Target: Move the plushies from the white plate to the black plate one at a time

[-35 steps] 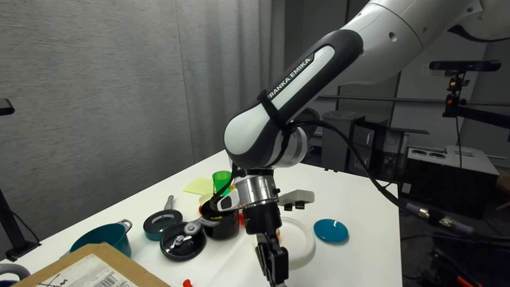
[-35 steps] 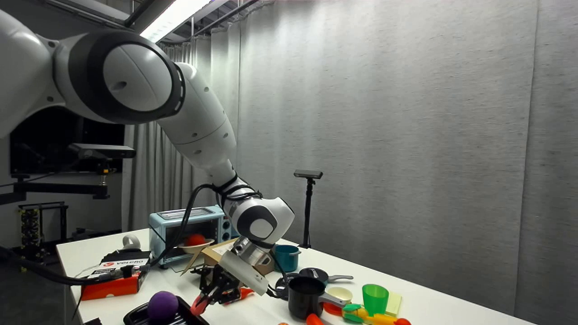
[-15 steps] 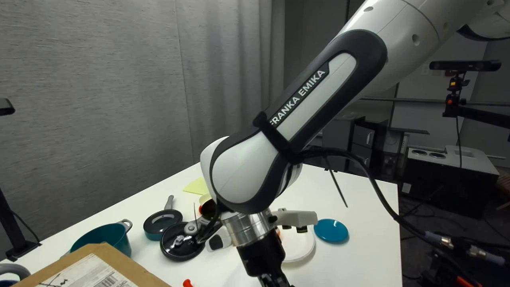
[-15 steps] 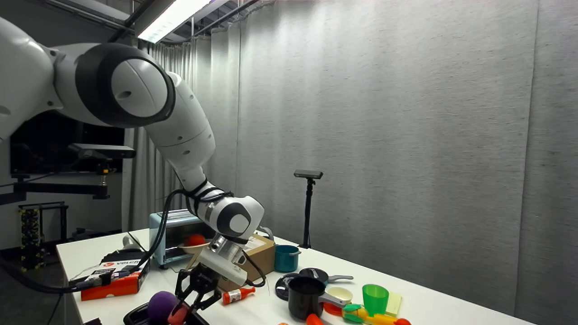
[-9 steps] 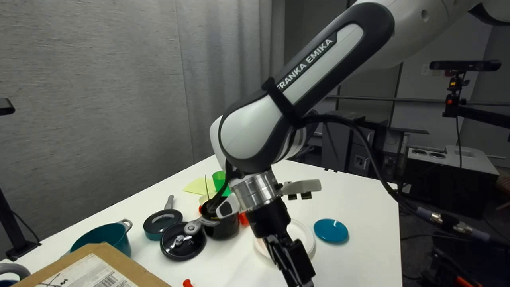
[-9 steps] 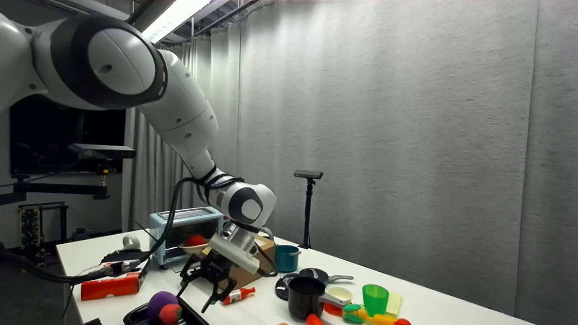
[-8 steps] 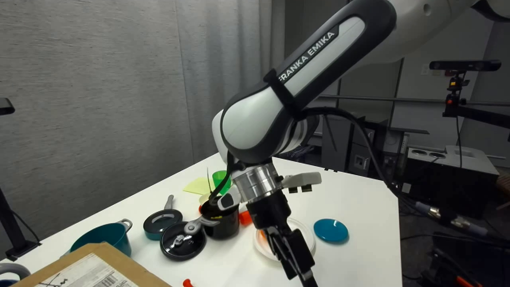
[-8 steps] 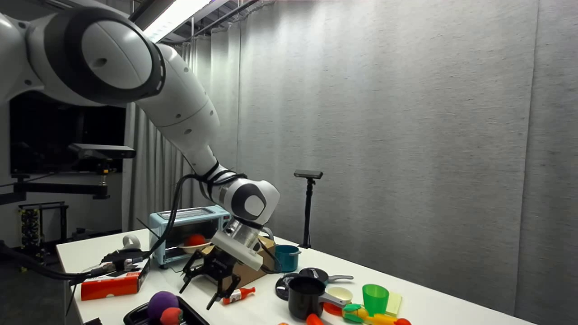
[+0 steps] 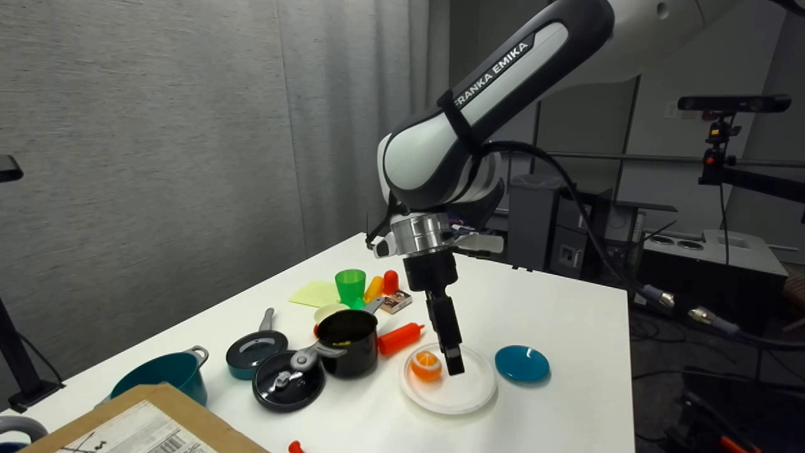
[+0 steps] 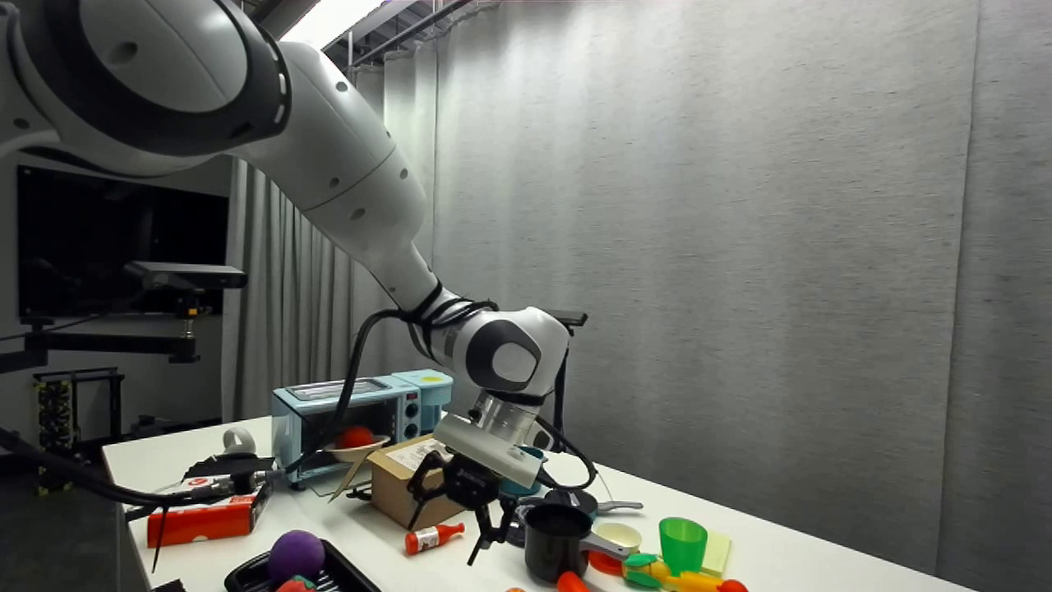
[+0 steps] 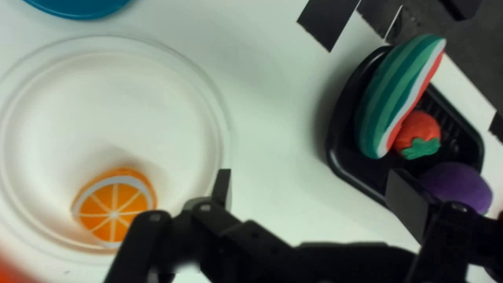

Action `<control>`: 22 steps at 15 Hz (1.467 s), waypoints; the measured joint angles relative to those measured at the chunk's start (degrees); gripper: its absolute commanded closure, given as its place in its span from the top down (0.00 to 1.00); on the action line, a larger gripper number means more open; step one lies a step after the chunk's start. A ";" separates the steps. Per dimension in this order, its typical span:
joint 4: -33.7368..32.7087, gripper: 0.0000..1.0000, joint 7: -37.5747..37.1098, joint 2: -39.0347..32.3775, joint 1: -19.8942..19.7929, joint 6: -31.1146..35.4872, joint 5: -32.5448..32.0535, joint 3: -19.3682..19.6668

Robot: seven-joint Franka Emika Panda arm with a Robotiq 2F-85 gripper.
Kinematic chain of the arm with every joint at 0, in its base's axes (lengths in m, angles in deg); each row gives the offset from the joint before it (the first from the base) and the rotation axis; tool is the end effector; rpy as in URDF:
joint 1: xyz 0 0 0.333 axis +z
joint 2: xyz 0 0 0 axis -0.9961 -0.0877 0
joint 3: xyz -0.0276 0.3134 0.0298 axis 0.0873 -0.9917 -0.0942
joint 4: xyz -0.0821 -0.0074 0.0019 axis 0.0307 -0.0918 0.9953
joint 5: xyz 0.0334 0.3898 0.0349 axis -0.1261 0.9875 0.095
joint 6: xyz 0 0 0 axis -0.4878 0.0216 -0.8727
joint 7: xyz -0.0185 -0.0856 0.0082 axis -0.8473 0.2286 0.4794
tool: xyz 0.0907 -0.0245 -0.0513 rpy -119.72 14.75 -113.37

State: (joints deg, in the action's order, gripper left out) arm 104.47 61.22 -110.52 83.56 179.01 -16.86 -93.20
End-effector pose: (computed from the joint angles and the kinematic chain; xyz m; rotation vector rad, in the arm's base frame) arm 0.5932 0.0428 0.2521 -2.6784 -0.8553 0.4216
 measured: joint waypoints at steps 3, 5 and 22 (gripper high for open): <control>1.53 1.00 -5.10 -0.29 -0.12 9.28 -0.64 1.49; 2.54 1.00 -10.14 -0.31 -0.02 14.39 -3.04 1.93; 6.10 1.00 -48.01 -5.16 8.27 24.98 -24.36 7.70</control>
State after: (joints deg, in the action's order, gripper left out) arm 110.57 13.20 -115.68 91.84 203.99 -41.22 -85.50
